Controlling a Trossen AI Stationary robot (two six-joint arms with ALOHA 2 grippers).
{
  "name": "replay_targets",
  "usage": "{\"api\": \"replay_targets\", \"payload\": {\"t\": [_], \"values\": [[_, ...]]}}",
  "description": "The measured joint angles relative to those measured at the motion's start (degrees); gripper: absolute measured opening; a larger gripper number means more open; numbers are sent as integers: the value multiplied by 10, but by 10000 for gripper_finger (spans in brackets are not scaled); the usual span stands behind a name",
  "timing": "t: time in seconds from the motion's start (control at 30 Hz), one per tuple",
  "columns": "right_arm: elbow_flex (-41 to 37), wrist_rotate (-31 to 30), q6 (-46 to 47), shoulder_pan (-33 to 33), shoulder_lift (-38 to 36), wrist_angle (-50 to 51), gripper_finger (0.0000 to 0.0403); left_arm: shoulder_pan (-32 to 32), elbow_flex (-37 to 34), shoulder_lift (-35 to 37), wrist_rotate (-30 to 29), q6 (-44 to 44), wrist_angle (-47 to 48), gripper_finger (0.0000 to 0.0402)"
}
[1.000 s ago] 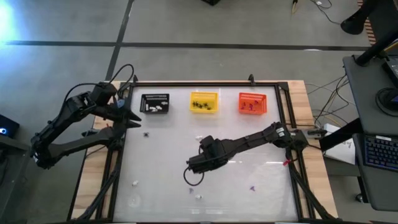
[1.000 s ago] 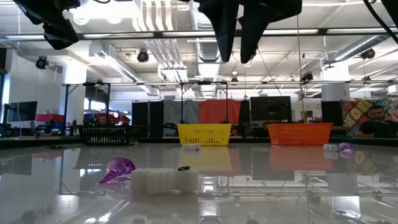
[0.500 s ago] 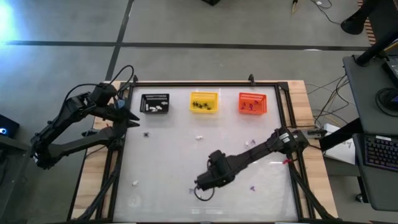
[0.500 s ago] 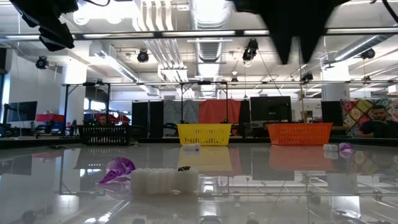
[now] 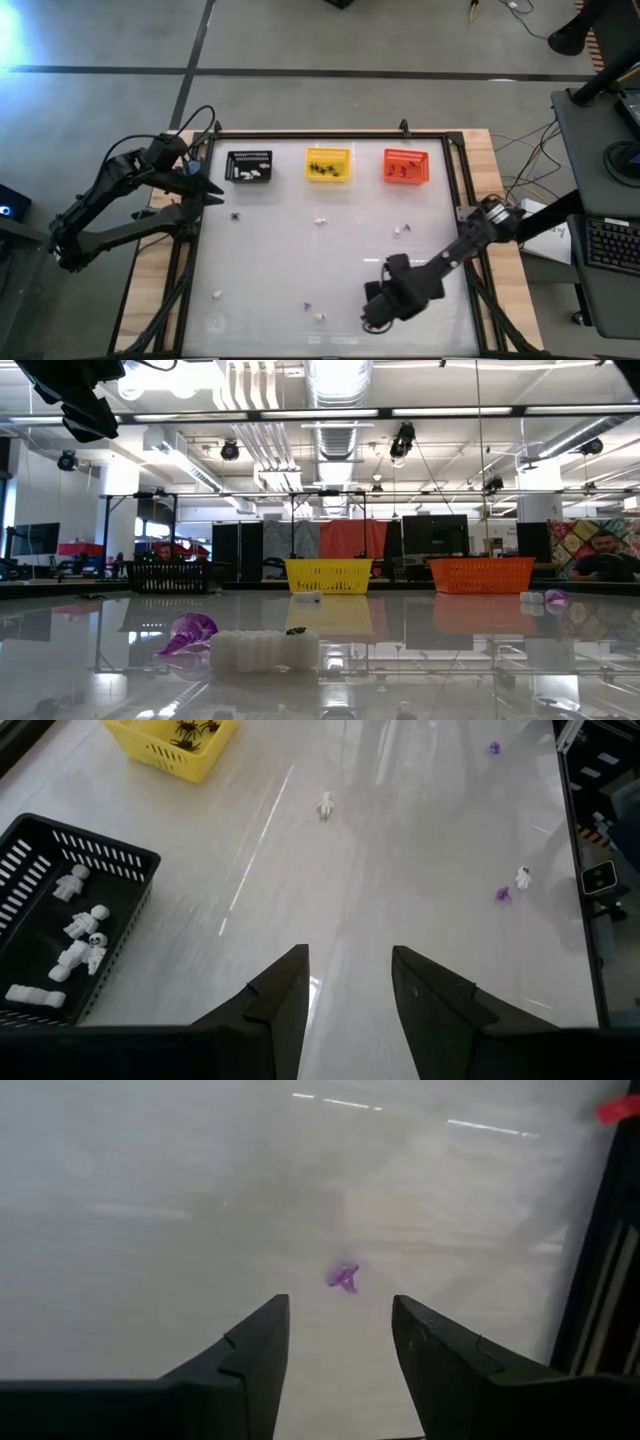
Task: Sort Halloween decoration
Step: Put the purple witch hat toy into the orange basket
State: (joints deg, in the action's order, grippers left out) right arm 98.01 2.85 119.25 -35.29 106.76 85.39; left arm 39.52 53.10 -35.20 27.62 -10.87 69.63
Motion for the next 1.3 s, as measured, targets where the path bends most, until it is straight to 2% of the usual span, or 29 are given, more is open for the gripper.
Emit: {"api": "replay_targets", "payload": {"t": [0.3,0.5,0.6,1.1,1.3], "values": [[-154,-29,94,-39,-83,-133,186,0,0,0,0,0,0,127],[-241,-29,125,-41,-88,-247,198,0,0,0,0,0,0,127],[-259,-26,131,-41,-86,-285,201,0,0,0,0,2,0,127],[-306,-12,154,-46,-84,-331,201,0,0,-7,0,9,-1,127],[-338,-10,161,-51,-84,-383,201,0,0,-7,0,9,-1,127]]}}
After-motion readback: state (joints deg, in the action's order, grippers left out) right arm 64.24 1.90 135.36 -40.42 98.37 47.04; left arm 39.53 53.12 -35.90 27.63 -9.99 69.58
